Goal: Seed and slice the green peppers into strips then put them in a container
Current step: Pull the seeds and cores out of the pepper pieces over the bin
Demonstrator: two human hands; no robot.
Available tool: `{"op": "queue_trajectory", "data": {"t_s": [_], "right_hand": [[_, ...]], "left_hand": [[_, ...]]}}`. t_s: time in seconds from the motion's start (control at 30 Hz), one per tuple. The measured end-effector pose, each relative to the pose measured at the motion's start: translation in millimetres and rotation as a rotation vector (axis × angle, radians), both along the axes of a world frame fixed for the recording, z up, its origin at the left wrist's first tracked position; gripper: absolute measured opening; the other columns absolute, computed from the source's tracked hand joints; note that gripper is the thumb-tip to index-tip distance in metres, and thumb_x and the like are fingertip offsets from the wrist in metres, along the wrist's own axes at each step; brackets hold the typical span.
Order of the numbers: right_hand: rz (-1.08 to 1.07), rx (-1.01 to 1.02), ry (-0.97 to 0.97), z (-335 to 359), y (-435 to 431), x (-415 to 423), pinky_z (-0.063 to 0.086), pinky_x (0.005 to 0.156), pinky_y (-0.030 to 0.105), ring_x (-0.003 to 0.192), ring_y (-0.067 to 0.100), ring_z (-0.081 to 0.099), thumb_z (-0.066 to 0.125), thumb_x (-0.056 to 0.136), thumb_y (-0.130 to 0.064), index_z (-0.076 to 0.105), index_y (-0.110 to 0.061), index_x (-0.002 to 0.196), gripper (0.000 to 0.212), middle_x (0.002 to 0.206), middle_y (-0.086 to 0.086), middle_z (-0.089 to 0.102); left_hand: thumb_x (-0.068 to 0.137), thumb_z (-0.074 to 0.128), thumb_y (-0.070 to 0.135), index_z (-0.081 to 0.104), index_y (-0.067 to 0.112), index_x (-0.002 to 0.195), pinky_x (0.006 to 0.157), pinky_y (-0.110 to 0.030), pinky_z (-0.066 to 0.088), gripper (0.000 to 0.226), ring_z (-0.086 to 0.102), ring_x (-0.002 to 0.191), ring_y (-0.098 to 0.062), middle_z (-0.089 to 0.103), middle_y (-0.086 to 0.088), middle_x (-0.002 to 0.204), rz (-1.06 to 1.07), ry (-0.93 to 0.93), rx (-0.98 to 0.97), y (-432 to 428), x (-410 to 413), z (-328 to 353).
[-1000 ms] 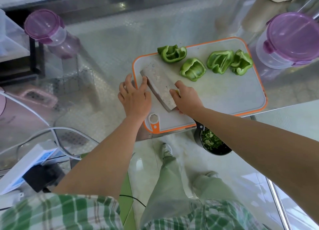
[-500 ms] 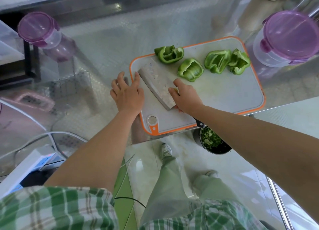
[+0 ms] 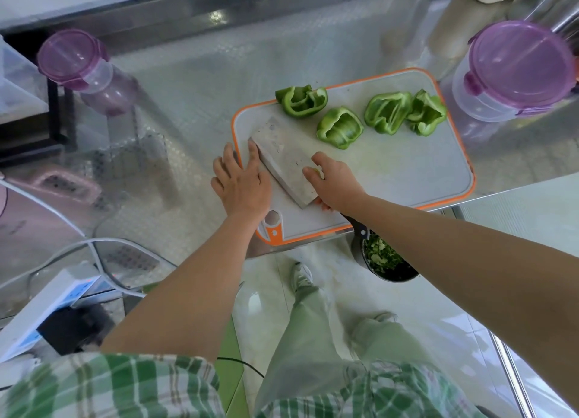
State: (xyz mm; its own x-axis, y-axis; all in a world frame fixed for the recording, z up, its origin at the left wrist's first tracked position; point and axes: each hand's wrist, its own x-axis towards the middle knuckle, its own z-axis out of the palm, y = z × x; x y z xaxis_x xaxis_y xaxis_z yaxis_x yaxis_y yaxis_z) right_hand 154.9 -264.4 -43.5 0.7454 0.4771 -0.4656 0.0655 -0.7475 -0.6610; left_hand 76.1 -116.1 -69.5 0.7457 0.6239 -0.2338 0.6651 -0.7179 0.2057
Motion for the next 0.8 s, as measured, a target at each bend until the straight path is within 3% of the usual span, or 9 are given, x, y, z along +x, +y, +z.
{"op": "queue_trajectory", "data": {"t_s": [0.13, 0.33, 0.57, 0.8], "right_hand": [[-0.059, 0.055, 0.062, 6, -14, 2, 0.042, 0.033, 0.022, 0.048, 0.016, 0.061, 0.042, 0.101, -0.033, 0.041, -0.012, 0.134, 0.039, 0.098, 0.009, 0.054], [-0.114, 0.146, 0.09, 19, -64, 1, 0.039, 0.032, 0.022, 0.034, 0.007, 0.055, 0.045, 0.1, -0.03, 0.043, -0.009, 0.131, 0.037, 0.077, 0.007, 0.055], [-0.112, 0.196, 0.08, 36, -160, -19, 0.035, 0.031, 0.022, 0.029, 0.012, 0.048, 0.045, 0.098, -0.025, 0.049, -0.014, 0.099, 0.012, 0.059, 0.013, 0.059], [-0.197, 0.169, 0.118, 25, -286, -48, 0.034, 0.03, 0.019, 0.029, 0.015, 0.047, 0.044, 0.099, -0.023, 0.041, -0.017, 0.105, 0.009, 0.053, 0.011, 0.058]], "left_hand": [[0.101, 0.029, 0.032, 0.02, 0.035, 0.153, 0.111, -0.046, 0.018, 0.053, 0.011, 0.143, -0.036, 0.006, -0.008, 0.161, -0.052, -0.031, 0.061, -9, -1, 11], [0.099, 0.033, 0.031, 0.026, 0.031, 0.153, 0.111, -0.048, 0.02, 0.054, 0.014, 0.143, -0.037, 0.012, -0.01, 0.16, -0.141, -0.107, 0.169, -53, -3, 27], [0.098, 0.035, 0.03, 0.039, 0.024, 0.148, 0.105, -0.049, 0.026, 0.051, 0.027, 0.138, -0.04, 0.027, -0.013, 0.156, -0.218, -0.165, 0.236, -143, -25, 36], [0.1, 0.033, 0.034, 0.037, 0.02, 0.148, 0.107, -0.048, 0.026, 0.05, 0.024, 0.14, -0.038, 0.026, -0.011, 0.156, -0.411, -0.101, 0.258, -258, -46, 36]]}}
